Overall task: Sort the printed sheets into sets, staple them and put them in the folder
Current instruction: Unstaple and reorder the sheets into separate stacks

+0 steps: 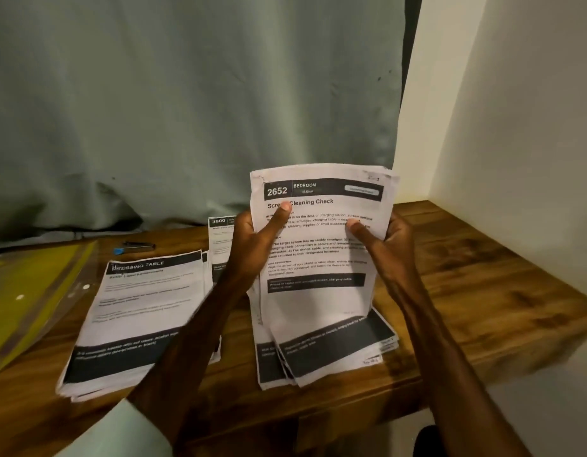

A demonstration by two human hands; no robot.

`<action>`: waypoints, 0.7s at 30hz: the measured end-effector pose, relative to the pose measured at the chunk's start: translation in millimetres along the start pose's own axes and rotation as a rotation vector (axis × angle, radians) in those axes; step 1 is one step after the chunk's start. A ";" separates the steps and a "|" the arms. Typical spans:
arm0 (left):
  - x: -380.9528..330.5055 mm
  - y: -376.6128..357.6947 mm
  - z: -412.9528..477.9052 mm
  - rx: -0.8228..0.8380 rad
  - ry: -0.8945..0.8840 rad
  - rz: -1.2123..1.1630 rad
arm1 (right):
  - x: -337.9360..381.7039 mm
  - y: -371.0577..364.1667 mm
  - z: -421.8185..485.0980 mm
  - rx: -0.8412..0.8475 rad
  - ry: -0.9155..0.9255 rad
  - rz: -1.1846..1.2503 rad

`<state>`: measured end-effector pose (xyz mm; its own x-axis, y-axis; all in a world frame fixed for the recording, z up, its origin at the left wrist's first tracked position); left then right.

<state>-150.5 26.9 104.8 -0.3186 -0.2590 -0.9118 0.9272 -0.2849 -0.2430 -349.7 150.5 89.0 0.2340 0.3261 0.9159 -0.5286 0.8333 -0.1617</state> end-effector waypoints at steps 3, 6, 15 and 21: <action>0.4 -4.6 1.3 0.002 0.006 0.005 | -1.6 -1.5 3.1 -0.011 -0.002 0.006; -12.5 -11.1 2.9 0.017 -0.033 0.025 | 7.9 -2.7 9.8 -0.032 0.021 0.013; -24.2 -15.3 5.4 0.004 -0.116 0.067 | 43.3 -9.8 25.6 -0.026 0.133 0.063; -14.9 -8.8 4.5 -0.030 -0.071 0.111 | 34.1 -6.1 26.1 -0.070 0.143 0.026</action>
<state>-154.8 29.1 122.0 -0.2260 -0.3520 -0.9083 0.9626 -0.2239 -0.1527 -359.8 144.9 130.8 0.3372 0.4041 0.8503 -0.4792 0.8511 -0.2145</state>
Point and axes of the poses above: each hand's wrist, its own z-axis towards the middle knuckle, its own y-axis out of the back of the hand, x = y × z, the point moved 7 cm from there along z, towards the middle knuckle, and after that the axes turned 14 degrees about -x, right-handed, at the moved point
